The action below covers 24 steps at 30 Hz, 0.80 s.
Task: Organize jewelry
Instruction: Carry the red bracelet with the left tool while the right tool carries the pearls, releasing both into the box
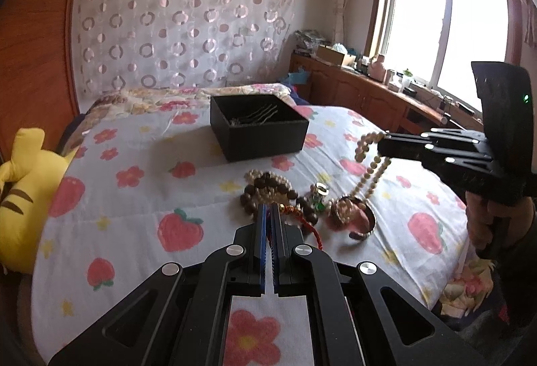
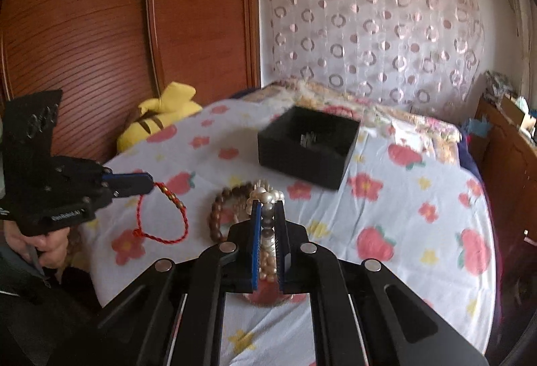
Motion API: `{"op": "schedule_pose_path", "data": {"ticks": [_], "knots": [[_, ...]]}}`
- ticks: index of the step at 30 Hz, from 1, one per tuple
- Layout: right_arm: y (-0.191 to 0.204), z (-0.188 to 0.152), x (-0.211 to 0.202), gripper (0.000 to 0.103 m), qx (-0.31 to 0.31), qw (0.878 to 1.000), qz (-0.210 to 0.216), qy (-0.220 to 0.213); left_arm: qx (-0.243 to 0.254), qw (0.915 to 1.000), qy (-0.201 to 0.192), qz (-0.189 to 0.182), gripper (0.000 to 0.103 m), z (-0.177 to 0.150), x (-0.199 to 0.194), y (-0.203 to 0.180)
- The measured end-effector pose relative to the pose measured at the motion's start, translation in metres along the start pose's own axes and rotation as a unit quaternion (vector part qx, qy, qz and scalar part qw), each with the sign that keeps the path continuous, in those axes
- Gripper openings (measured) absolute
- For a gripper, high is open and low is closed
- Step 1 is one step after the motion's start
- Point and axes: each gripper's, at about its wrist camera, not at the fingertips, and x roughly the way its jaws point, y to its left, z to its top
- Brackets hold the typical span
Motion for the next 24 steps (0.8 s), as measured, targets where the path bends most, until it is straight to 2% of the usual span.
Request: {"op": "schedule_pose_path", "data": {"ticks": [8, 16, 24], "knots": [[-0.002, 0.035, -0.023, 0.009, -0.020, 0.999, -0.011, -0.036, 0.008, 0.9998, -0.020, 0.000, 0.001, 0.023, -0.001, 0.001], [-0.007, 0.085, -0.041, 0.009, -0.045, 0.995, -0.031, -0.081, 0.019, 0.9991, -0.037, 0.004, 0.001, 0.047, 0.001, -0.002], [-0.018, 0.134, -0.030, 0.009, -0.063, 0.992, -0.055, -0.099, 0.028, 0.9979, -0.057, 0.014, 0.001, 0.077, 0.003, 0.001]]}}
